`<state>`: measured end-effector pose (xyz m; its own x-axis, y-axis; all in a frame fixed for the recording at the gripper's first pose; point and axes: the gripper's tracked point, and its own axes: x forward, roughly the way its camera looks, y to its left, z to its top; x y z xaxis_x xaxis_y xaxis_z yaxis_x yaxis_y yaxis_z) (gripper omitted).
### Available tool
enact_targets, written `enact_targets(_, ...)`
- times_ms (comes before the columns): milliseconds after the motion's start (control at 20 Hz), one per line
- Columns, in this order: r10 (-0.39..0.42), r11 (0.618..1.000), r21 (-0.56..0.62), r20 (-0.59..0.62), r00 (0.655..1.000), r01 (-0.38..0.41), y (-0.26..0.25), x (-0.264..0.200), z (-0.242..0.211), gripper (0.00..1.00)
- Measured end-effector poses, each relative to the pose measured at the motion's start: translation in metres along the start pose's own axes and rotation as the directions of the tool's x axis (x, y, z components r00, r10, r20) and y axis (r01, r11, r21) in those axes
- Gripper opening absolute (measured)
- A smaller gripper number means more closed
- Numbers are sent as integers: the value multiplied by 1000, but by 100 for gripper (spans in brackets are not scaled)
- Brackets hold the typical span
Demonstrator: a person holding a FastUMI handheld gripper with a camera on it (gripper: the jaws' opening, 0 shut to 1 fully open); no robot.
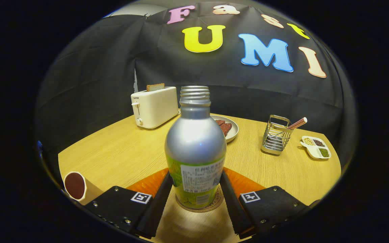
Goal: Take the bottle from table, then pour the juice into the cup, finally place the bottle on the coaster
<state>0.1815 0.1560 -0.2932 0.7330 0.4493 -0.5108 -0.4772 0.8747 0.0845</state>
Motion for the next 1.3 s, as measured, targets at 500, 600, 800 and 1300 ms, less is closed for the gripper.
enact_targets(500,-20,1000,2,19,1000,20,1,-13,9,99)
enact_targets(600,-30,1000,5,36,999,30,1,-27,18,99)
enact_targets(800,-54,998,21,104,993,52,2,-71,51,99)
enact_targets(1300,-211,977,69,229,950,200,-1,-174,116,99)
